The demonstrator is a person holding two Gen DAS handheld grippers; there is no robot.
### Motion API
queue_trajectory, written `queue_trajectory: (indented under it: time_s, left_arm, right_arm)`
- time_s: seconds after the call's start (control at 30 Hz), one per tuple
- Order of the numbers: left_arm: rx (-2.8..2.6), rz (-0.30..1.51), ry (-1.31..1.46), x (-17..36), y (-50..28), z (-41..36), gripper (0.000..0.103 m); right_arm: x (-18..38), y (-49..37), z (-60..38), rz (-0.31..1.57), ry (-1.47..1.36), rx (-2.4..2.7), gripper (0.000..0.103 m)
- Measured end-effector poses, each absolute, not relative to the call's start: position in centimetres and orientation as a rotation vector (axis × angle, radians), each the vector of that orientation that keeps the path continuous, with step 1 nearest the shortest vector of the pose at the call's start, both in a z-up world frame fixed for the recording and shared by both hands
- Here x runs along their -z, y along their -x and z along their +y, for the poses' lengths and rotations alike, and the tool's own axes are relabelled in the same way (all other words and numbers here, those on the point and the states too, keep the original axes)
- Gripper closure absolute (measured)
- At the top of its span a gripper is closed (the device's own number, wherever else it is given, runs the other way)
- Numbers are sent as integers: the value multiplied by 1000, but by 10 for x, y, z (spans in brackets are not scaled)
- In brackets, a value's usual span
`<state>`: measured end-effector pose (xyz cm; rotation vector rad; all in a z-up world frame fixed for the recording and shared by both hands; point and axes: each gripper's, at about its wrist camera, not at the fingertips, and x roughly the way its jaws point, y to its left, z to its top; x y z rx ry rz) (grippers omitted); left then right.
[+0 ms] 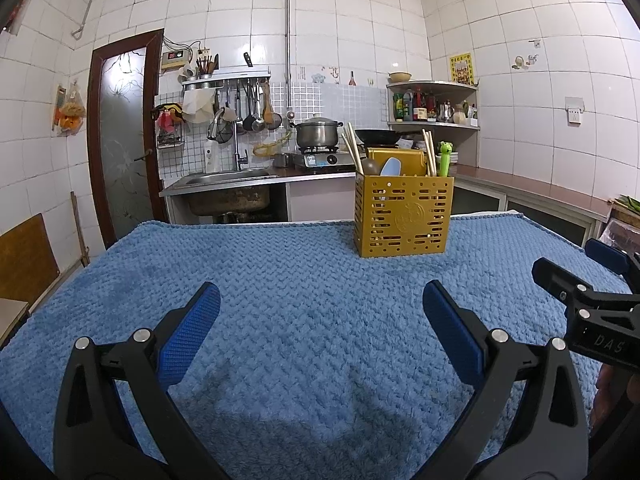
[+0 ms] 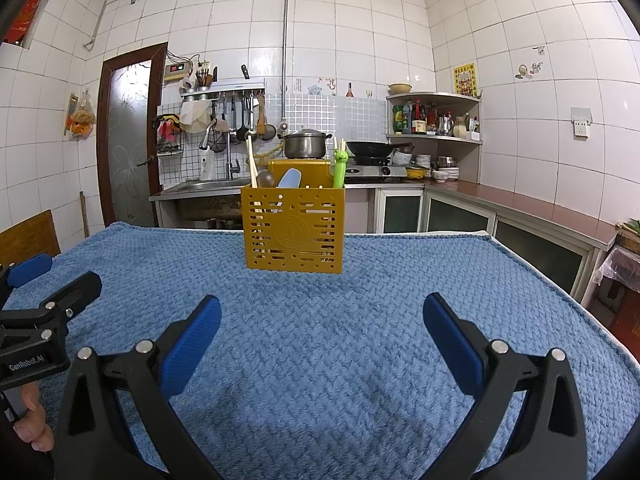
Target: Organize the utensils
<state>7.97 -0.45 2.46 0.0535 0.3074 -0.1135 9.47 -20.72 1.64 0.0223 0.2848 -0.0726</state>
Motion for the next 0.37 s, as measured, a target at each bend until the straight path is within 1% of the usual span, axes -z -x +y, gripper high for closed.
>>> queue_trajectory:
  time_s: [0.37]
  left_arm:
    - [112,310,-51,-25,-78,-4,5]
  right_arm:
    - [-16,-95,-208,287,-23,71,4]
